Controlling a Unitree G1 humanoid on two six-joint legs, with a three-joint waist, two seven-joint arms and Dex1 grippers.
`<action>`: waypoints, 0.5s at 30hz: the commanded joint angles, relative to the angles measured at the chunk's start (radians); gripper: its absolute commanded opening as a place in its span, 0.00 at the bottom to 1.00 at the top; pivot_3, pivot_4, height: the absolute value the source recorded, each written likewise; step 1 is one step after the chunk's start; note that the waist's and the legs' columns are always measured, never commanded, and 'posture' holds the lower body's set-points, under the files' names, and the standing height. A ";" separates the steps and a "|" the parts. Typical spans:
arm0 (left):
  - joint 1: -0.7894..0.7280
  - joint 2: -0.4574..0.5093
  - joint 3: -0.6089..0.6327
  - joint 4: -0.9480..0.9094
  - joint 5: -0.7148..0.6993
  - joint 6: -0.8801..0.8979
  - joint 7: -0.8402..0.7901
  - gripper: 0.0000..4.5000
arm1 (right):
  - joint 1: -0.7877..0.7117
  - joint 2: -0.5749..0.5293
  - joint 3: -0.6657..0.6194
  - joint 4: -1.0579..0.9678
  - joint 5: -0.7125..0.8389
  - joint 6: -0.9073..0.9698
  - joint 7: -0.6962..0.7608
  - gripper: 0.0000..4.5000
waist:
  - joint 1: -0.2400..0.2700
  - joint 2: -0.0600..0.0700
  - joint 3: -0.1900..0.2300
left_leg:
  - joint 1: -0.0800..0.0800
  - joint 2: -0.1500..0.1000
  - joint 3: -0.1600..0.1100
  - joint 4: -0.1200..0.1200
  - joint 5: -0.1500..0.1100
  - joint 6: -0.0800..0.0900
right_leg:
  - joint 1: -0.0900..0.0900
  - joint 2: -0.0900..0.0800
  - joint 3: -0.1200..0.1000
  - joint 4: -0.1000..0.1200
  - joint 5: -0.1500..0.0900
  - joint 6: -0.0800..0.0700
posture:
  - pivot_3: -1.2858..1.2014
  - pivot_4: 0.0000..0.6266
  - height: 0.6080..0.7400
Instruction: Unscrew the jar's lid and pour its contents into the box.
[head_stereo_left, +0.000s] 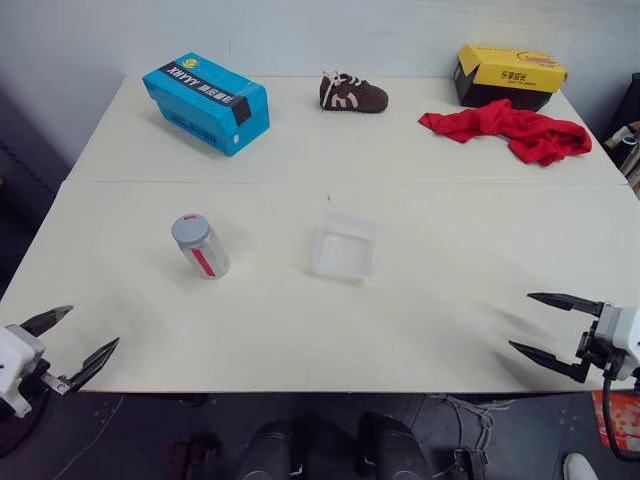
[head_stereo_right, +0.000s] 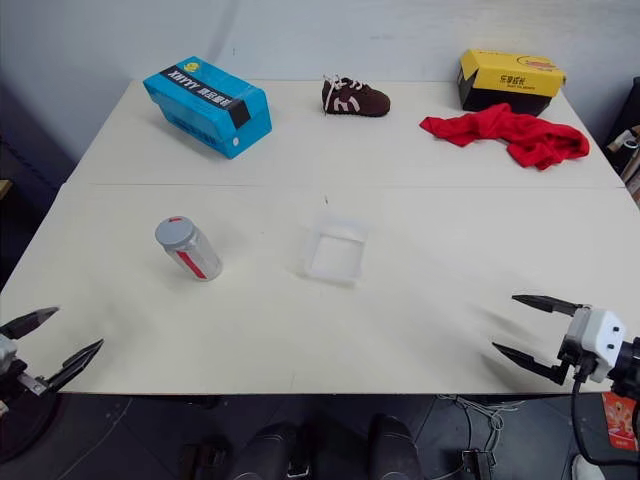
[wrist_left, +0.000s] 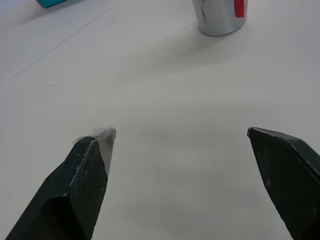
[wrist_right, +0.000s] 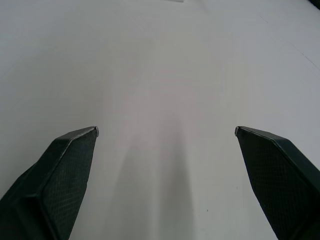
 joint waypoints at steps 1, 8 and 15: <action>0.016 -0.006 0.013 -0.043 -0.065 0.056 -0.018 0.99 | 0.030 0.010 0.005 -0.076 0.031 0.053 -0.009 1.00 | 0.000 0.000 0.000 | 0.000 0.000 0.000 0.000 0.000 0.000 | 0.000 0.000 0.000 0.000 0.000 0.000 | 0.52 0.24 1.00; 0.030 -0.102 0.101 -0.081 -0.192 0.160 0.067 0.99 | 0.032 0.161 0.052 -0.388 0.154 0.163 -0.107 1.00 | -0.003 0.000 0.000 | 0.000 0.000 0.000 0.001 0.001 -0.001 | 0.000 0.000 0.001 0.002 0.000 0.000 | 0.52 0.24 1.00; 0.104 -0.282 0.145 -0.097 -0.195 0.163 0.193 0.99 | -0.022 0.313 0.176 -0.617 0.240 0.235 -0.126 1.00 | 0.002 -0.003 -0.002 | 0.001 0.000 0.000 0.001 0.001 -0.001 | 0.000 0.000 0.001 0.003 0.000 0.000 | 0.52 0.24 1.00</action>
